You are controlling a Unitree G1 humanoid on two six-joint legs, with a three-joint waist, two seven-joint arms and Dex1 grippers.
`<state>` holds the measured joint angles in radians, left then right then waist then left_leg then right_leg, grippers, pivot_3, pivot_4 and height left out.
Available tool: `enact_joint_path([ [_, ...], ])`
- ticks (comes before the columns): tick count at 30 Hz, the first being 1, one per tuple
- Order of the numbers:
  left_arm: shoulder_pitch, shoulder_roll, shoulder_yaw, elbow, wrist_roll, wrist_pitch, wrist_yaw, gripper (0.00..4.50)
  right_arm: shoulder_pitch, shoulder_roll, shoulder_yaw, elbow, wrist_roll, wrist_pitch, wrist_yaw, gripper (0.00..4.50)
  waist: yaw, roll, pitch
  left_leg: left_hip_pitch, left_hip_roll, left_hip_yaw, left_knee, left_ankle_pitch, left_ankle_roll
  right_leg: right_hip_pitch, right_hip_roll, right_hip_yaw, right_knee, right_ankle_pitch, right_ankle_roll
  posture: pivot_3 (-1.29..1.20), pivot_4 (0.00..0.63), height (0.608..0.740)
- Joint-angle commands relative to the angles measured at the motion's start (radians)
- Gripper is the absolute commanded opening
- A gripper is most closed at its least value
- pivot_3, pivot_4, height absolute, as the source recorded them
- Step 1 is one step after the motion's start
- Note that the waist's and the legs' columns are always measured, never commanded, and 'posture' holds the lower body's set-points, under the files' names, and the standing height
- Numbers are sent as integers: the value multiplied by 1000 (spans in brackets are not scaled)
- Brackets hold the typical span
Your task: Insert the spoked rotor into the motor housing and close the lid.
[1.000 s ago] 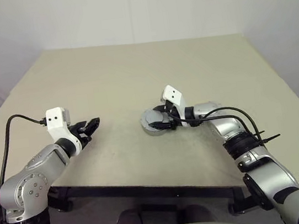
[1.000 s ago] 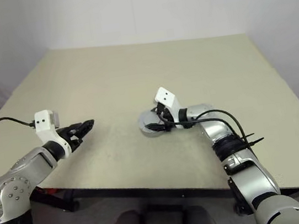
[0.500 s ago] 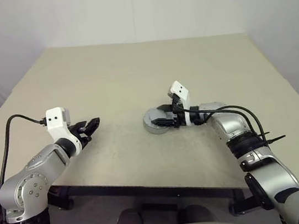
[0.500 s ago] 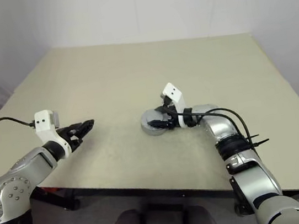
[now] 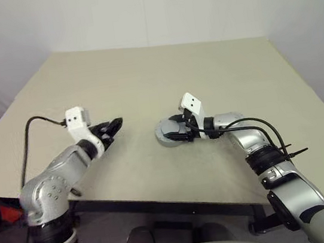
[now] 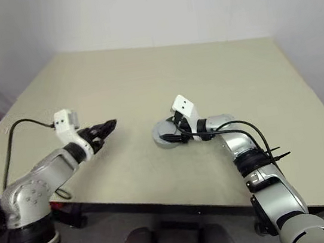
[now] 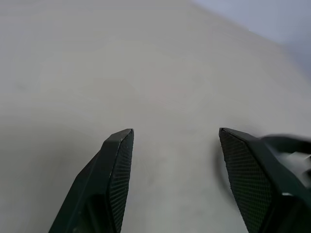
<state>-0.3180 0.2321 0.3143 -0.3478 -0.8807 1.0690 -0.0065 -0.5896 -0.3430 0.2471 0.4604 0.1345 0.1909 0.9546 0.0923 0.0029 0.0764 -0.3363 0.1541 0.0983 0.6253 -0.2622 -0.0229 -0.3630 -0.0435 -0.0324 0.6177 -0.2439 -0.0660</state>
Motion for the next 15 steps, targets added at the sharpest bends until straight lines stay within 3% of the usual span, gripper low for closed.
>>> enact_joint_path([
  [1,-101,-70,10,97,-48,-15,7,2589,24,-17,12,59,-53,24,-26,3149,-1,0,0,0,0,0,0,0,0,0,0,0,0,0,0,0,0,740],
  [4,-155,-113,18,190,-68,-19,-10,1798,23,-15,13,60,-55,22,-29,3149,-2,-1,0,1,0,0,-1,0,0,0,0,0,0,1,2,0,0,740],
  [9,-226,-140,44,386,-80,-4,-20,27,26,-15,12,58,-54,22,-34,3149,-2,-1,0,1,0,0,-5,3,1,-2,0,0,-1,1,3,0,0,740],
  [15,-249,-140,-14,490,-60,72,-63,27,29,-14,8,56,-53,20,-39,3149,-1,-1,0,2,-1,0,-9,5,1,-2,-1,0,-4,2,4,0,0,740],
])
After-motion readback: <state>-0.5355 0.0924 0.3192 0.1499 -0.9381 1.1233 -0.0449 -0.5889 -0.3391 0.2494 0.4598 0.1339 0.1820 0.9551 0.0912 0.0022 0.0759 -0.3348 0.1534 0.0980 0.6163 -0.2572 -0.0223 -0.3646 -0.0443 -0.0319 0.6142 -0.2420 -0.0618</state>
